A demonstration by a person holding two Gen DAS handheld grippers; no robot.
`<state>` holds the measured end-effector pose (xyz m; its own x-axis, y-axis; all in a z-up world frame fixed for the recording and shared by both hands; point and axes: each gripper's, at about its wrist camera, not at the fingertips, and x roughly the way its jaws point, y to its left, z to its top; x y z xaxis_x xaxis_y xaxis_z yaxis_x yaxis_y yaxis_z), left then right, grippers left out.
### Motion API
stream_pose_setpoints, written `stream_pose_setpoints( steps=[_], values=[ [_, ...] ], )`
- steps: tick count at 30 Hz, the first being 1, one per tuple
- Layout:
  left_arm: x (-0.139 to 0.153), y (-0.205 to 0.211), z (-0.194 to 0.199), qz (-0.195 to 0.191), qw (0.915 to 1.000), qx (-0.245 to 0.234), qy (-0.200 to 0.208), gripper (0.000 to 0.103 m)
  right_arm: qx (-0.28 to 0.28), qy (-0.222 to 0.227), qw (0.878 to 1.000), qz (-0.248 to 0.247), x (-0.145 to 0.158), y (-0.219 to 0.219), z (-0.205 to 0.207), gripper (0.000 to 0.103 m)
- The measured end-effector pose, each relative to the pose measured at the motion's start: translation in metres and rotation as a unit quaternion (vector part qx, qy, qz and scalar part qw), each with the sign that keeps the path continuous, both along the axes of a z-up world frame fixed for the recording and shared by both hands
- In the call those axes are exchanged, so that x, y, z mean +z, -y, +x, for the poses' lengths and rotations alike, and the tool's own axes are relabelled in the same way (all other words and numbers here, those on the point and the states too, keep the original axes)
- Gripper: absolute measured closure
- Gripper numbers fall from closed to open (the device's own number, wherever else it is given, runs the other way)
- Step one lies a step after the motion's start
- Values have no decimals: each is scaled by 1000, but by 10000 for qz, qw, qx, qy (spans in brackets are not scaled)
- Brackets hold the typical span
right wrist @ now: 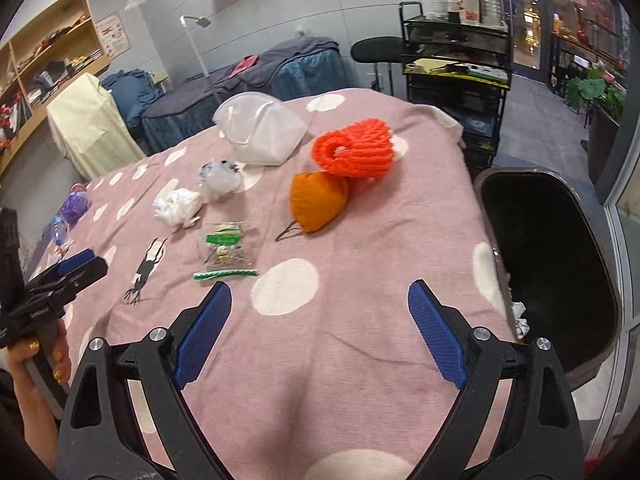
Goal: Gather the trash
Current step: 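Grasp the green snack wrapper with the right tool while the left tool grasps the white tissue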
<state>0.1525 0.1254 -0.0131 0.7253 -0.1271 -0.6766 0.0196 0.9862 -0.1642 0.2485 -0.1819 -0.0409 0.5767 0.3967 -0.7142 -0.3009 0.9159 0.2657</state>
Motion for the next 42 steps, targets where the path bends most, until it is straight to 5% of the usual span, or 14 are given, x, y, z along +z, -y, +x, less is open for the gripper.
stream_pose_setpoints(
  steps=[11,21,23,27,33,42],
  values=[
    [-14,-15,40,303,9993,47,-233,8,1178,-572,9914,10,-16,-85,24,14],
    [-27,-24,102,-54,9983,-202,-537,11,1539,-1188,9806,-266,-48,-144,69,21],
    [-32,-21,114,-37,9978,-262,-601,16,1533,-1337,9786,-300,-57,-149,77,31],
    [-42,-19,127,-35,9967,-293,-751,43,1397,-1660,9761,-139,-73,-152,93,40],
    [-40,-23,114,-200,9977,-208,-609,74,1377,-1588,9776,-98,-74,-153,93,53],
    [-20,-20,81,-124,9997,42,-203,85,1357,-1324,9819,17,-61,-148,79,55]
  ],
)
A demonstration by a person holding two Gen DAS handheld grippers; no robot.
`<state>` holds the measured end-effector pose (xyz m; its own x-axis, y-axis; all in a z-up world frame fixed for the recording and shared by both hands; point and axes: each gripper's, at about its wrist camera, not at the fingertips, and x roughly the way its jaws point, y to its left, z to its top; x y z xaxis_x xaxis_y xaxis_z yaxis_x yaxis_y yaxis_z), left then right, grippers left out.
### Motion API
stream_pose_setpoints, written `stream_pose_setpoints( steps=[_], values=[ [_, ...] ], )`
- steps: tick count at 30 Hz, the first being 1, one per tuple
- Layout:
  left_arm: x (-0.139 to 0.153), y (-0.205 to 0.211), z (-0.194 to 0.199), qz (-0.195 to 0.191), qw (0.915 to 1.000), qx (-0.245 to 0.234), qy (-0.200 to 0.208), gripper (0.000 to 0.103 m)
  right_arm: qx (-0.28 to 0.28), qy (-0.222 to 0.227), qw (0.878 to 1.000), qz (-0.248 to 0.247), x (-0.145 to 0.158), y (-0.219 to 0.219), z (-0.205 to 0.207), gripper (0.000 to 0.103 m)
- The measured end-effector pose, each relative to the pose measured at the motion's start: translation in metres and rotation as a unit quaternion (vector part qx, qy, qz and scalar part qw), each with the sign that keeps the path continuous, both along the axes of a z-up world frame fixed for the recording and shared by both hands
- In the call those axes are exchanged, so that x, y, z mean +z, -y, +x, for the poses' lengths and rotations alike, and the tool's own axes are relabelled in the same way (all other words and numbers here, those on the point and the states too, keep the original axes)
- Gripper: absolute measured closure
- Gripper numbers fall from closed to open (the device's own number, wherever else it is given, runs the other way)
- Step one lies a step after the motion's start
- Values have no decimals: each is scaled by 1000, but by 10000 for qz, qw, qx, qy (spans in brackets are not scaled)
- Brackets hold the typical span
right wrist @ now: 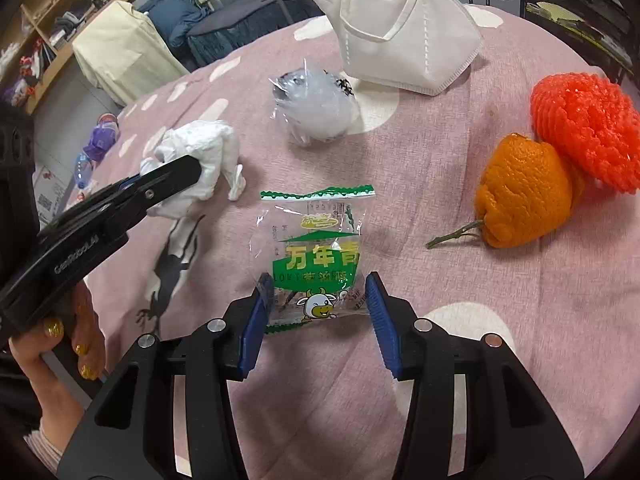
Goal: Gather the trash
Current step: 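Grasp the green snack wrapper with the right tool while the left tool grasps the white tissue, then carry the green snack wrapper into the bin and open the right tool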
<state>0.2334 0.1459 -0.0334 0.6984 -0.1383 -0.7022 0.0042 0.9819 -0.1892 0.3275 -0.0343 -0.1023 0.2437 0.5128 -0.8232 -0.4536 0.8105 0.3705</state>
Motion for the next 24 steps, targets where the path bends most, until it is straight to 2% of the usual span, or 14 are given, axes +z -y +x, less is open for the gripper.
stream_pose_setpoints(
  steps=[6,13,19,24],
  values=[
    [21,5,-24,11,9996,70,285,85,-112,345,9991,212,26,15,-22,55],
    [35,26,-45,-116,9989,-42,454,85,-386,856,9951,302,56,55,-51,55],
    [39,58,-55,-165,9979,-317,537,85,-781,1325,9881,82,67,96,-70,55],
    [40,87,-59,-159,9965,-583,577,85,-1098,1339,9848,112,65,135,-75,55]
  ],
)
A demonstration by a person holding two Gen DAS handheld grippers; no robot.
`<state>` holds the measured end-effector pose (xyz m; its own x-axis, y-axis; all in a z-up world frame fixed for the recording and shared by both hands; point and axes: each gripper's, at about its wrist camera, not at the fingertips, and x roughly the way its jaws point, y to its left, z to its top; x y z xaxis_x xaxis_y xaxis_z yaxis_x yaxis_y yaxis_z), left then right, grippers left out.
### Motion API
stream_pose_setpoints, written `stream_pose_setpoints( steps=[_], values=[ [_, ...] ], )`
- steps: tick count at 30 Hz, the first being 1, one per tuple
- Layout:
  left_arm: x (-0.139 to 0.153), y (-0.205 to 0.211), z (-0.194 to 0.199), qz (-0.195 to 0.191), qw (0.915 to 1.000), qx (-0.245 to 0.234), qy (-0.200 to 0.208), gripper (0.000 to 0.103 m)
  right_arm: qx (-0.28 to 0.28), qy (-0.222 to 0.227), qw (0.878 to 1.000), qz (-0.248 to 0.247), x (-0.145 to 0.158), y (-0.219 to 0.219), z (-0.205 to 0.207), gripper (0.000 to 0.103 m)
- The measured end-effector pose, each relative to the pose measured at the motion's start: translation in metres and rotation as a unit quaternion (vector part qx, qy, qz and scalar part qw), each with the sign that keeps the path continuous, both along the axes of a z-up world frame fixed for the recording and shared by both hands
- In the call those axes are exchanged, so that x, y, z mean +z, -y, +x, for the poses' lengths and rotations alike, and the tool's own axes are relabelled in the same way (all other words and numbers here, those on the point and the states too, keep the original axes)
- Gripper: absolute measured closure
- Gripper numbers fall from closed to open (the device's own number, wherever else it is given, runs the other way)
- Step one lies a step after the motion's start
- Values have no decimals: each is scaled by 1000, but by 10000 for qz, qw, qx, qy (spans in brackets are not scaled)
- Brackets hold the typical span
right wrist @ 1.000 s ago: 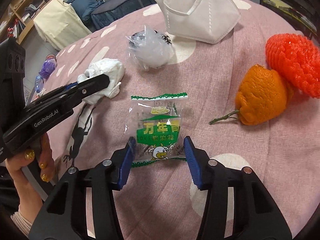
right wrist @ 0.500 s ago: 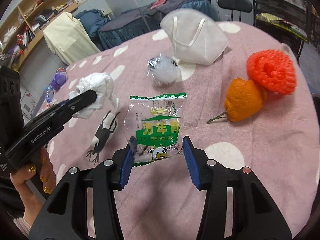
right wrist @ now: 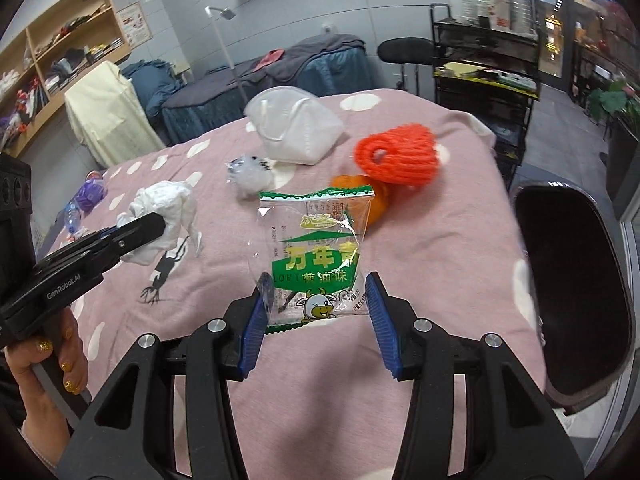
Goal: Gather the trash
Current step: 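Carry the green snack wrapper into the bin and open the right tool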
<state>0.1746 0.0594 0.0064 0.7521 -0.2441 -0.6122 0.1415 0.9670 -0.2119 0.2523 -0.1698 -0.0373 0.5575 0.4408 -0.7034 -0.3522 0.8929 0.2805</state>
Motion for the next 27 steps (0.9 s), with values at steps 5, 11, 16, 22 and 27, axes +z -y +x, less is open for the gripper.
stream_pose_setpoints(
  steps=[5,11,16,22,27],
  values=[
    [0,26,1,-124,9995,-282,-19,85,-365,59,9993,43,1,34,-6,55],
    [5,58,4,-109,9979,-633,46,85,-1008,310,9944,3,11,84,-7,55],
    [13,84,4,-48,9952,-956,179,85,-1573,503,9861,-178,14,125,-1,55],
    [18,113,8,-29,9915,-1275,250,85,-1978,500,9777,-494,2,154,18,55],
    [19,127,11,-9,9889,-1464,250,85,-2126,152,9741,-755,-23,170,44,55]
  ],
)
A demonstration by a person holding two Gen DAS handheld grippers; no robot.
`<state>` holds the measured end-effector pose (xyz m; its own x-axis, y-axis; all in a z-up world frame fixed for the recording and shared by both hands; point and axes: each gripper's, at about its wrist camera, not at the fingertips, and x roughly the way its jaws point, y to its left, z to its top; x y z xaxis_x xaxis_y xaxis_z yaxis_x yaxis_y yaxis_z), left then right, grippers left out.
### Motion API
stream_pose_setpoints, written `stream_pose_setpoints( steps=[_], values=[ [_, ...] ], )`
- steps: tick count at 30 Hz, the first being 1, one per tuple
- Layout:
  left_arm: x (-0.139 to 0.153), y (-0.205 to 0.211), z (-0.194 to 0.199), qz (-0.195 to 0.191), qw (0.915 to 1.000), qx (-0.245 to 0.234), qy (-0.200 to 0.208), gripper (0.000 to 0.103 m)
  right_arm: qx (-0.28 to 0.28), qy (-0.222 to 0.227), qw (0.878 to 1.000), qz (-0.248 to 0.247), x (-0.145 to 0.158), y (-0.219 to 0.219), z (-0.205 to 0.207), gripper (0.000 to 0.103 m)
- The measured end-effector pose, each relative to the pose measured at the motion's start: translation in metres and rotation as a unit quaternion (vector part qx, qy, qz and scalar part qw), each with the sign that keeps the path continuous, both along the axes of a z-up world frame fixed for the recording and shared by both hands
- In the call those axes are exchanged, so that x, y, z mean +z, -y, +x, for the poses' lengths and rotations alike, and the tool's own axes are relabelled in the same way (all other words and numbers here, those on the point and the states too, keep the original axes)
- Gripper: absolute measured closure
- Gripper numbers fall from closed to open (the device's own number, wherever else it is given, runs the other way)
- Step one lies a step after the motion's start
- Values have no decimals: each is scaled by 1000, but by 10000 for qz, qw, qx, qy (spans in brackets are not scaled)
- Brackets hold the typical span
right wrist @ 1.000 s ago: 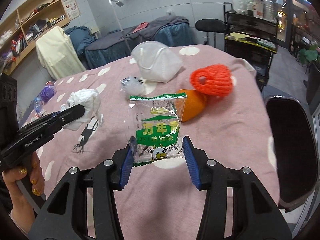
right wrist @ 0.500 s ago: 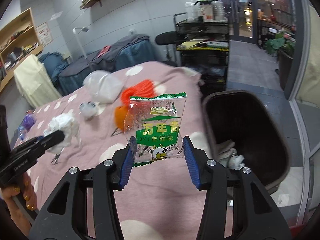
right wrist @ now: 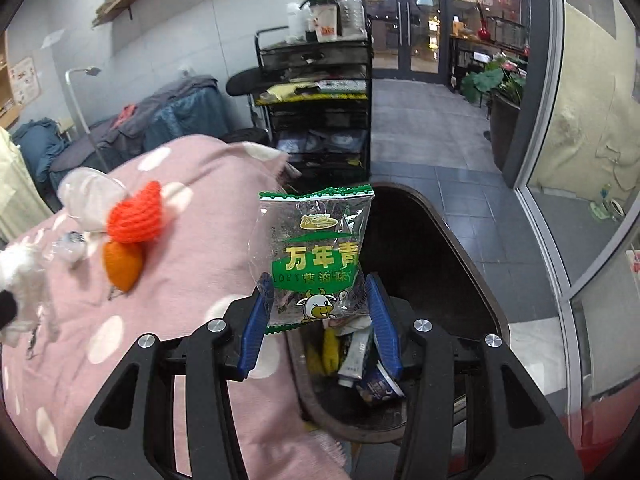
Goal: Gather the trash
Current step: 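Carry the green snack wrapper into the bin and open the right tool, then carry the white tissue into the bin and open the left tool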
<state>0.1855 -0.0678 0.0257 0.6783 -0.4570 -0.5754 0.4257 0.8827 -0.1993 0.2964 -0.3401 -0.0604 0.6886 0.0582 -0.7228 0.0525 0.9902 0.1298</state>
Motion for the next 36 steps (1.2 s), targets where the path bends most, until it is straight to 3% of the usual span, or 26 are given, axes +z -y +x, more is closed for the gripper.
stream_pose_setpoints(
  steps=[9,15,19,26,36],
  values=[
    [-1,20,5,27,9997,-225,-76,85,-237,-777,9967,-24,-56,23,41,55],
    [0,27,7,27,9995,-309,-94,85,-370,-1048,9938,-48,-77,32,54,54],
    [-1,31,9,26,9993,-364,-129,85,-409,-1127,9928,-40,-86,35,59,44],
    [-1,40,15,5,9988,-450,-188,85,-496,-1025,9935,21,-86,40,48,31],
    [-1,65,40,-101,9965,-718,-414,85,-677,-448,9966,137,-56,44,-7,31]
  ],
)
